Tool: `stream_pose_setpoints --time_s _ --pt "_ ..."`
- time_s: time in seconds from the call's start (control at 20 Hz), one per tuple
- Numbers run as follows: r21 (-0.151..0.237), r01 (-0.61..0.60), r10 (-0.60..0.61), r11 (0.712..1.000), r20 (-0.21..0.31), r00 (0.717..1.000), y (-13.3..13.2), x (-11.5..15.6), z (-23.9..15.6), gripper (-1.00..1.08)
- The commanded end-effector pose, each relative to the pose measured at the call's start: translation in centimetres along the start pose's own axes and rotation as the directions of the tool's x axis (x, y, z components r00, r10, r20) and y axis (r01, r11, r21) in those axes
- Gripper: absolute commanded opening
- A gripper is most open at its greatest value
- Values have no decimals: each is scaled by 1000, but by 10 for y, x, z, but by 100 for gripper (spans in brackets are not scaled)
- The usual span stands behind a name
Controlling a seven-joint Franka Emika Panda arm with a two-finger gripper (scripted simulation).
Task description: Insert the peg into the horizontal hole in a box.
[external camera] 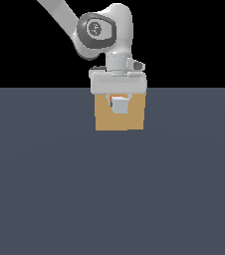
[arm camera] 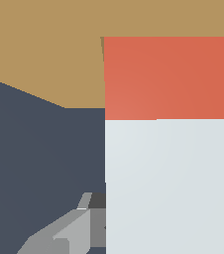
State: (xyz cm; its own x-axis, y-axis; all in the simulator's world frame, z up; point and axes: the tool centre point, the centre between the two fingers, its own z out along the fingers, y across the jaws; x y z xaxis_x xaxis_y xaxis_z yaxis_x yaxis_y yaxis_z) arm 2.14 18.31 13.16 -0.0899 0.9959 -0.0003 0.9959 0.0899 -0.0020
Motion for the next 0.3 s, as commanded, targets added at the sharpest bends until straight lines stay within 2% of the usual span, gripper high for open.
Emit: stream_pose_setpoints --time_s 0.0,0.25 --pt "-6 0 0 1000 -2 1000 2 16 -3 -100" --pt "-6 1 -1 1000 -2 1000 3 26 -4 -100"
